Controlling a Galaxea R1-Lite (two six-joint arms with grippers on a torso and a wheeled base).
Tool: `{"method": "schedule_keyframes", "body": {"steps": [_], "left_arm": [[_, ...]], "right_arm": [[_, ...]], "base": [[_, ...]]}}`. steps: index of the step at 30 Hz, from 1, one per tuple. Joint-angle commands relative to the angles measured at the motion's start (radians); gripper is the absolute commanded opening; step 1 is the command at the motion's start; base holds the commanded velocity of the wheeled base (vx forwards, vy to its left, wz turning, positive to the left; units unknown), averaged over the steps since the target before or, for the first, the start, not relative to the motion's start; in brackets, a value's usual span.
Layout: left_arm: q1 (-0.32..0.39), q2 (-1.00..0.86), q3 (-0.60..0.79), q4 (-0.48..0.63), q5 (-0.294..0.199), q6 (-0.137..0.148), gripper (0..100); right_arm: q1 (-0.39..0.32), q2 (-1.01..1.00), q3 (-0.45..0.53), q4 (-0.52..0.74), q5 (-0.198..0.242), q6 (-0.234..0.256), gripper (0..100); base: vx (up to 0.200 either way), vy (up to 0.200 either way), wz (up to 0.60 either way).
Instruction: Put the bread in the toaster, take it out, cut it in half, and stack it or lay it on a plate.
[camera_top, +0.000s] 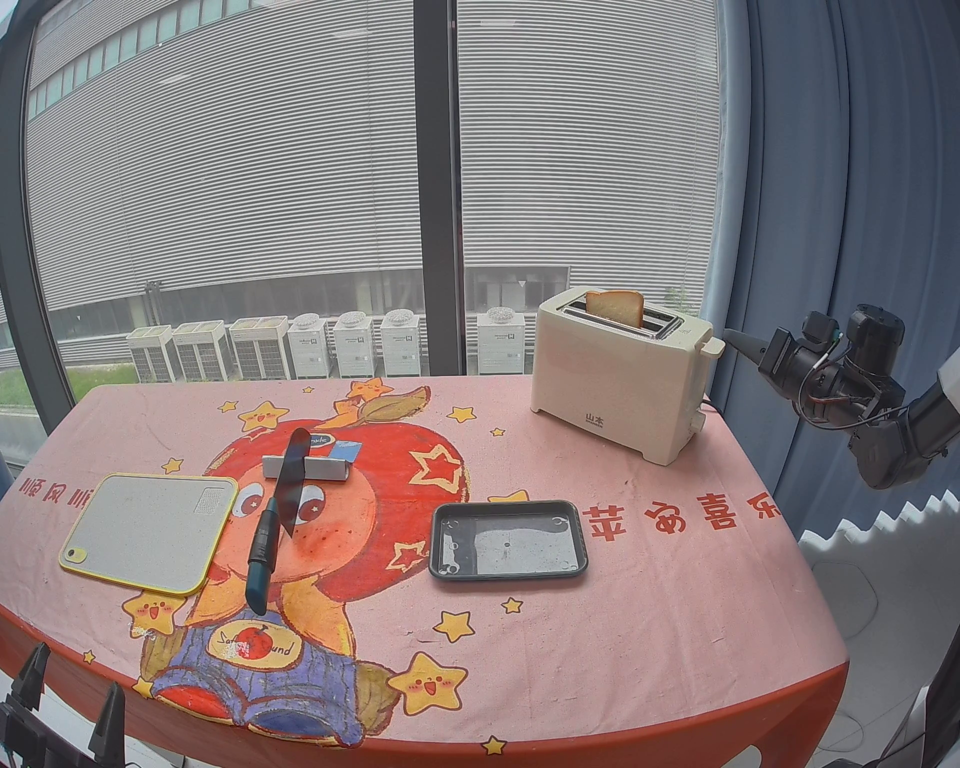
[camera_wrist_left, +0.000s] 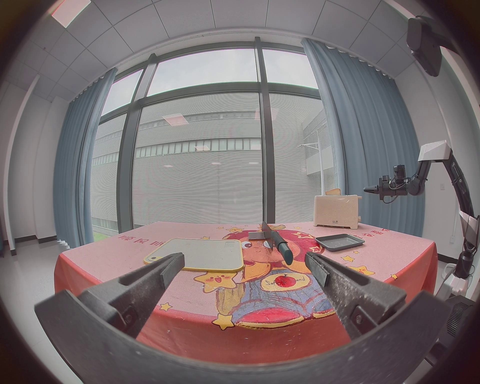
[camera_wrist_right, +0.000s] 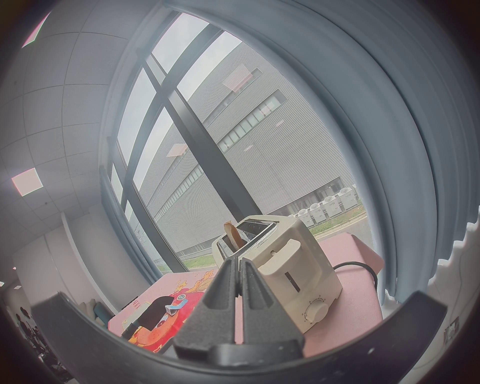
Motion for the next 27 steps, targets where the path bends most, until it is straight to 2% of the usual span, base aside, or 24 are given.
{"method": "schedule_keyframes", "body": {"steps": [1,27], "left_arm": [[0.000,-0.016,0.018,0.000,0.000,0.000,100],[0.000,-0.016,0.018,0.000,0.000,0.000,100]], "right_arm": [[0.005,0.036,-0.019,-0.008,-0.002,0.001,0],[0.006,0.073,-0.037,-0.014,-0.010,0.001,0]], "base": [[0.000,0.000,0.00],[0.000,0.000,0.00]]}}
